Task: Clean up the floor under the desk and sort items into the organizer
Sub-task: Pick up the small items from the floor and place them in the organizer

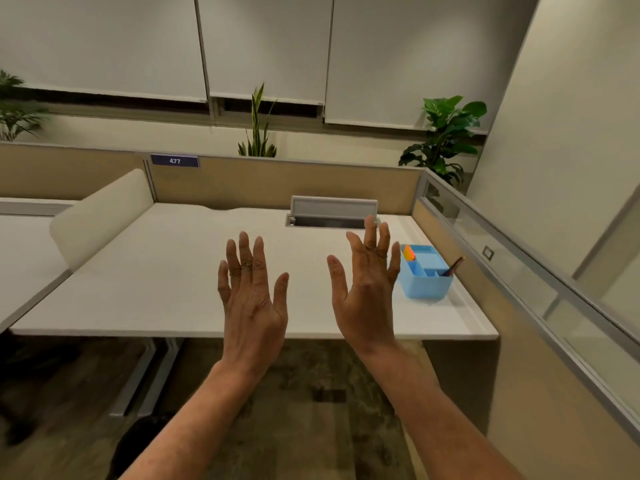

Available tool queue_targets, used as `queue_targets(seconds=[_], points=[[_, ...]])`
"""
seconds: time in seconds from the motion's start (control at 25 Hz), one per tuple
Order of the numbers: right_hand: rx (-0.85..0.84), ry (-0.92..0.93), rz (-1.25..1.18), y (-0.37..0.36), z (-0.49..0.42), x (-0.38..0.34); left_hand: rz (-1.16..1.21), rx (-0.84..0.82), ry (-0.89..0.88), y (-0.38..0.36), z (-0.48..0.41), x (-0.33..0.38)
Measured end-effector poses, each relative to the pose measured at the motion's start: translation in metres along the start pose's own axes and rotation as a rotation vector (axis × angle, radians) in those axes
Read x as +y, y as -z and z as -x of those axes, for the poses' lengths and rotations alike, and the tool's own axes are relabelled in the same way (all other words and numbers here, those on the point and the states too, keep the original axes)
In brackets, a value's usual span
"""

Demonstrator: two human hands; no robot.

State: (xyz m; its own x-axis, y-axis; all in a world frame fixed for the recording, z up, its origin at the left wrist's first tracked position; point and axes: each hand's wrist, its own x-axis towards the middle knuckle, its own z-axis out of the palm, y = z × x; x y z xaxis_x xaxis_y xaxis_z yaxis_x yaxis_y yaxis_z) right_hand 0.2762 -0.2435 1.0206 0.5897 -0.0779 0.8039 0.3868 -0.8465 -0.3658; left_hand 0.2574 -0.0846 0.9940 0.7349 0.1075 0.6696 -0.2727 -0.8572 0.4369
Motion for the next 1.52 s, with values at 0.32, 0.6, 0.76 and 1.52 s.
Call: queue_targets(seconds=[0.32,0.6,0.76,1.52], points=[[-0.097,-0.09,-0.007,0.079,0.118,-0.025,-0.056,-0.067,0.017,0.071,0.125,0.031],[-0.209,-0.167,0.035,0.119,0.225,-0.04,-0.018,-0.153,0.089,0.093,0.216,0.03],[-0.274,-0.229,0.067,0.108,0.271,-0.05,0.014,-0.188,0.129,0.091,0.254,-0.003],[-0.691,-0.341,0.204,-0.075,0.619,0.092,-0.105,-0.44,0.26,-0.135,0.529,-0.213]])
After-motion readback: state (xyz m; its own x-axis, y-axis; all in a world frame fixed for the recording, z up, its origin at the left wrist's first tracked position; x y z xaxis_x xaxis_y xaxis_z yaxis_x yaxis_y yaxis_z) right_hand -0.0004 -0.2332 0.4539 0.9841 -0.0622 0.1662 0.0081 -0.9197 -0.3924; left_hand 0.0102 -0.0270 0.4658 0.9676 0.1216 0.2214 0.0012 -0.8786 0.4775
